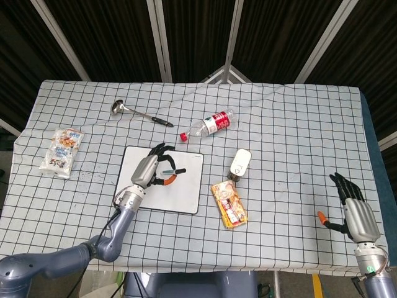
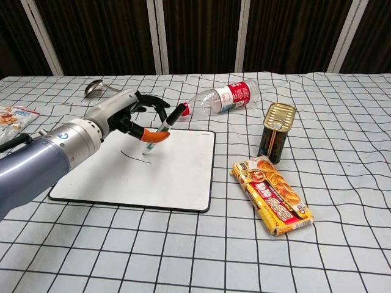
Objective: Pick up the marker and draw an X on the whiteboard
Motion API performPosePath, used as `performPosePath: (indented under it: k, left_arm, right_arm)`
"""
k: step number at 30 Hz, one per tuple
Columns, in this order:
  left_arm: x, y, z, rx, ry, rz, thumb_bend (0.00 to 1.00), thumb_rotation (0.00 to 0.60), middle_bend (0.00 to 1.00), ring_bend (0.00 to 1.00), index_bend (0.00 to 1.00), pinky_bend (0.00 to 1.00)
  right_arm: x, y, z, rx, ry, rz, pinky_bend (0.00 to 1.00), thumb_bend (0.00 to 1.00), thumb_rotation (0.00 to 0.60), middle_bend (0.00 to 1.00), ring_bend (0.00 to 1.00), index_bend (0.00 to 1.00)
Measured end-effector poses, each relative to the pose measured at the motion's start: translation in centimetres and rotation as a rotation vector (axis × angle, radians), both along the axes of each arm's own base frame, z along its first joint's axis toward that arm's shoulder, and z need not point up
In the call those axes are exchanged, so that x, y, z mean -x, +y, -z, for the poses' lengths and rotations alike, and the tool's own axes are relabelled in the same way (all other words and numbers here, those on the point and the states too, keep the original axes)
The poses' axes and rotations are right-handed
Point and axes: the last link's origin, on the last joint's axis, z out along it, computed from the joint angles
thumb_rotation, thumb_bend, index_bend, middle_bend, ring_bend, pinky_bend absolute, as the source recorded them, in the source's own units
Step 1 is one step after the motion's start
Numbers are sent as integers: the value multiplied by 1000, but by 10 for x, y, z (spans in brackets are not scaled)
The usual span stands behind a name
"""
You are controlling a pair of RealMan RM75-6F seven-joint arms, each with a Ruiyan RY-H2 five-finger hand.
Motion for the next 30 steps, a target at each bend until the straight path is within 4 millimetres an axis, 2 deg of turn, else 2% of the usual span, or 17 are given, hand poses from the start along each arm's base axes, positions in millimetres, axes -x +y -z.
performPosePath:
  k: [9, 22, 26, 30]
  left_arm:
    - [17, -13, -9, 8, 6, -23, 505, 600, 151, 0, 694, 11]
    - [61, -49, -45, 18, 31, -81, 506, 600, 151, 0, 693, 11]
    - [61, -55, -60, 0, 1, -82, 506, 600, 151, 0, 694, 11]
    - [53, -51, -74, -36, -47, -69, 505, 600, 151, 0, 693, 10]
  right_arm:
    - [0, 0, 0, 1, 4, -1, 0, 312, 600, 0, 0, 0]
    - [-1, 1, 1, 10, 7, -1, 0, 312, 600, 0, 0, 0]
    - [-2, 1, 1, 9, 6, -1, 0, 312, 600, 0, 0, 0]
    - [-2, 1, 1, 9, 7, 0, 0, 312, 600, 0, 0, 0]
